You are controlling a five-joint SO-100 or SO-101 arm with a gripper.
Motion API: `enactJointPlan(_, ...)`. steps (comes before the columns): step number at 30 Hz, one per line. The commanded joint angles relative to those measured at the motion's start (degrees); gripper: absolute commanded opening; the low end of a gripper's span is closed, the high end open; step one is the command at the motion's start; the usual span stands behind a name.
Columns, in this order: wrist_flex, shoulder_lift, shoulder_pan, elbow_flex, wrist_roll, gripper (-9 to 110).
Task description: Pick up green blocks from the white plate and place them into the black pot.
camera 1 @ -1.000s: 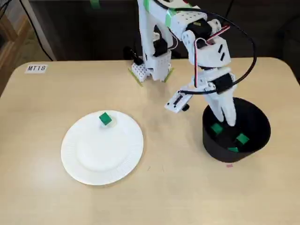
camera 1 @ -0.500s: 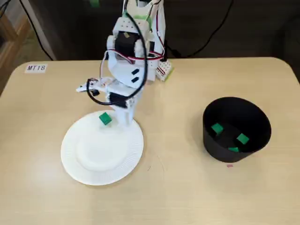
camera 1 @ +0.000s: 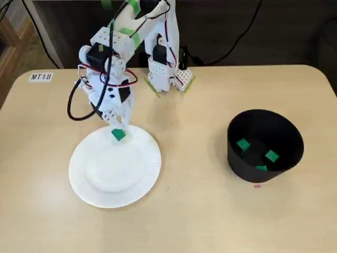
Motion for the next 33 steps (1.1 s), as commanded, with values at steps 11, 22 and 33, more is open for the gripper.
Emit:
enactJointPlan(11, 3.3, -2.0, 1.7, -2.3, -9.2, 32)
enactJointPlan(22, 3.6, -4.2, 2.7, -0.6, -10.5, 35)
enactJointPlan(33, -0.1, -7.1, 1.7, -0.5, -10.8, 29)
